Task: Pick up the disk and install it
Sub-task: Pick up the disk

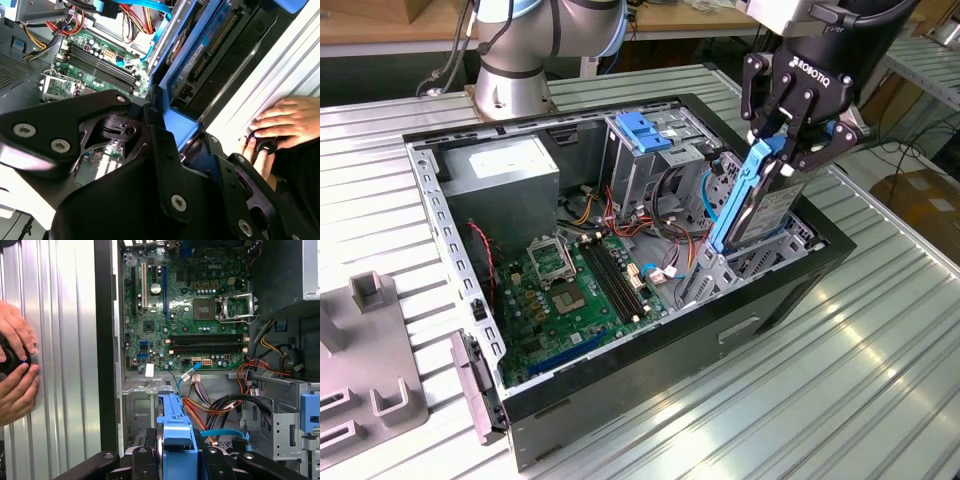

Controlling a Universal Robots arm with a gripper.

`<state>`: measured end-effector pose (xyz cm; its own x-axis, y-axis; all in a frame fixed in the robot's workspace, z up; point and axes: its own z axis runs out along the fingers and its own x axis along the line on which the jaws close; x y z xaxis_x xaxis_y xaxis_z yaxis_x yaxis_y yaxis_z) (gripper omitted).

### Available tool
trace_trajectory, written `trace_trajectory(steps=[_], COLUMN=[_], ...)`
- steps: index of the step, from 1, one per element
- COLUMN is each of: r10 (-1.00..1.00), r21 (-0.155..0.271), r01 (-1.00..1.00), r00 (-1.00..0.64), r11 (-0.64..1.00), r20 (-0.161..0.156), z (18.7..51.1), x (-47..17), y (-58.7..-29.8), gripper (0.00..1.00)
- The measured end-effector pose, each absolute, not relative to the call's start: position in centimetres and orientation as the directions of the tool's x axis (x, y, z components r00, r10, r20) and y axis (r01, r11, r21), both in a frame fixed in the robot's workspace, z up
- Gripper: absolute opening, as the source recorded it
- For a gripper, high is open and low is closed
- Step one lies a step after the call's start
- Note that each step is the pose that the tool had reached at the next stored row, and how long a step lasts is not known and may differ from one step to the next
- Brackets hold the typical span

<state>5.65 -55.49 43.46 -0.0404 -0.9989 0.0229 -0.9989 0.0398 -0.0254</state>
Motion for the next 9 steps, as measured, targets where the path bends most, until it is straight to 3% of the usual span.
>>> trace_trajectory(steps=[4, 5, 9], r10=[-0.999, -0.999, -0.999], r21=[-0.026, -0.025, -0.025], r01=[-0.999, -0.999, -0.999], r00=[-0.04, -0.04, -0.04], r11=[0.04, 0.04, 0.04], r20=[0.022, 0.023, 0.023], z=[43.41, 43.42, 43.42], x=[5.66, 5.65, 5.65], y=[-55.5, -55.49, -55.49], gripper=[0.38, 0.45, 0.45])
